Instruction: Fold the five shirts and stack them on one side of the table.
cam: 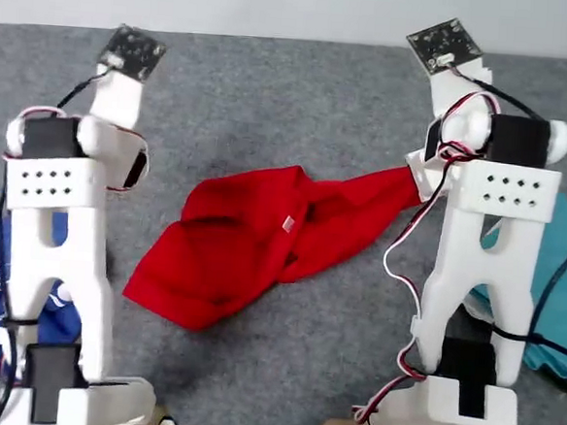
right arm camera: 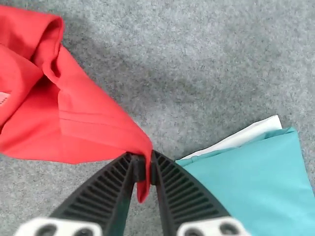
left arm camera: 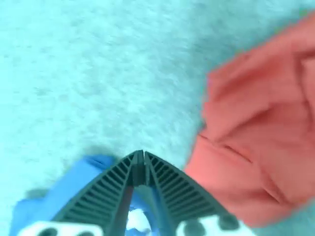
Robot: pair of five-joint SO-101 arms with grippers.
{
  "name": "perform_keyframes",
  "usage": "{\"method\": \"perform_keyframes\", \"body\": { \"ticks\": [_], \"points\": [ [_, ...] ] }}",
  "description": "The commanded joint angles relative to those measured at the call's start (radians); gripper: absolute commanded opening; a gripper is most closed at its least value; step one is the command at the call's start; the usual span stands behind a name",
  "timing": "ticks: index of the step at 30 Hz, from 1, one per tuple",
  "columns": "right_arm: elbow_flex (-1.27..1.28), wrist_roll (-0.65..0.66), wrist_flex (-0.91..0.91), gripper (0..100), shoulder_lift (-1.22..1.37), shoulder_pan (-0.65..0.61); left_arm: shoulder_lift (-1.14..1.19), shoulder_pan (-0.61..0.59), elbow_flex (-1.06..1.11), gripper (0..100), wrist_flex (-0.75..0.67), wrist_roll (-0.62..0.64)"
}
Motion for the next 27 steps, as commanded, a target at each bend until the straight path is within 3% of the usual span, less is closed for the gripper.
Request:
{"method": "perform_keyframes", "body": {
  "ticks": [1, 7, 13, 20, 27],
  "points": [
    [-0.091, -0.009, 0.036, 1.0, -0.081, -0.015, 0.018, 0.089, -0.085, 3, 0.143, 0.012],
    [-0.218, -0.003, -0.065, 1.0, -0.186, -0.153, -0.008, 0.129, -0.088, 3, 0.127, 0.040],
    [-0.417, 0.000, -0.246, 1.0, -0.208, -0.249, -0.031, -0.021, -0.088, 3, 0.133, 0.120],
    [-0.577, 0.138, -0.348, 1.0, -0.208, -0.220, -0.087, -0.284, -0.084, 3, 0.133, 0.124],
    [-0.586, 0.307, -0.460, 1.0, -0.209, -0.128, -0.094, -0.370, -0.082, 3, 0.149, 0.095]
  ]
}}
